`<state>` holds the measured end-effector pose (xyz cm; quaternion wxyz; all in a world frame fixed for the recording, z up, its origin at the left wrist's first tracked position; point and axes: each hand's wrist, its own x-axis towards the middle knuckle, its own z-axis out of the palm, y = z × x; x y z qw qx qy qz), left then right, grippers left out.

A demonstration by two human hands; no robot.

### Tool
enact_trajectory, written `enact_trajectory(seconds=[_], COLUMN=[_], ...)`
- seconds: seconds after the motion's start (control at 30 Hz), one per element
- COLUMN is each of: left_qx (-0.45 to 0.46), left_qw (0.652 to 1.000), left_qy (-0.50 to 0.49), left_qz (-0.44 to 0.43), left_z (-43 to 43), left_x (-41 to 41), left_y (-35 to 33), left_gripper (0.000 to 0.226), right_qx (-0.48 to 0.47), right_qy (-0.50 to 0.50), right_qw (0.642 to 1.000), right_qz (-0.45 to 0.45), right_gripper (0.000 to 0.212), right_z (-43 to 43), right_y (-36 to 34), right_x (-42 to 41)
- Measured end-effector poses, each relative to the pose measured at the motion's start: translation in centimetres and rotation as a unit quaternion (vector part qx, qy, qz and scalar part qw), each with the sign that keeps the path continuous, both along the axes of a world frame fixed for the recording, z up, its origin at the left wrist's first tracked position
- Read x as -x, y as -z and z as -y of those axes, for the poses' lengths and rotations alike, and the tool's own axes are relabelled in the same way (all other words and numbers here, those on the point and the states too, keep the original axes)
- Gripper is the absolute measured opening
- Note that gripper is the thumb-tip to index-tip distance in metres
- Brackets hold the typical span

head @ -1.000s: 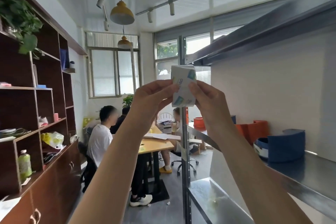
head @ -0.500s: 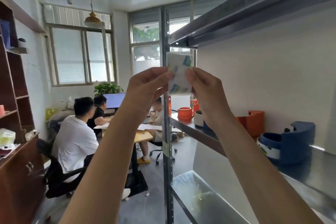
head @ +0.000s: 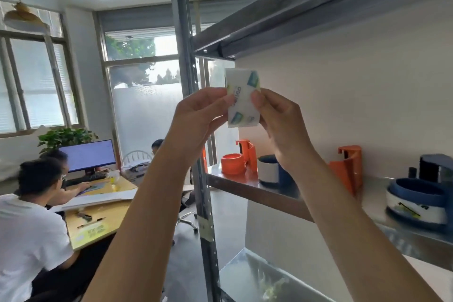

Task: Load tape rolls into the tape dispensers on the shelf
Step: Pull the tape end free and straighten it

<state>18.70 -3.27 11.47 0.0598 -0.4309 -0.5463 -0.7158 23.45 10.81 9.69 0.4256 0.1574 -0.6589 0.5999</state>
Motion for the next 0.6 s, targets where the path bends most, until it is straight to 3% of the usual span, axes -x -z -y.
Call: enact_trajectory(seconds=[0.2, 0.47, 0.6], left_qx=[0.024, 0.03, 0.034], left_qw=[0.997, 0.982, 0.975], left_qy=[0.075, 0.184, 0.213], left_qz=[0.003, 0.042, 0.045], left_z=[0.7, 0.6, -0.1], left_x=[6.9, 12.9, 14.2], left_y=[-0.7, 0.6, 1.2], left_gripper=[0.012, 0.042, 0.042], right_qx=[0.013, 0.01, 0.017], right_qy=[0.068, 0.146, 0.154], right_qw=[0.998, 0.988, 0.986], right_qz=[0.01, 0.048, 0.054], right_gripper=[0.013, 0.019, 0.019], right_z=[1.3, 2.7, 2.2], right_y=[-0.4, 0.5, 0.8], right_x=[4.3, 7.5, 8.2])
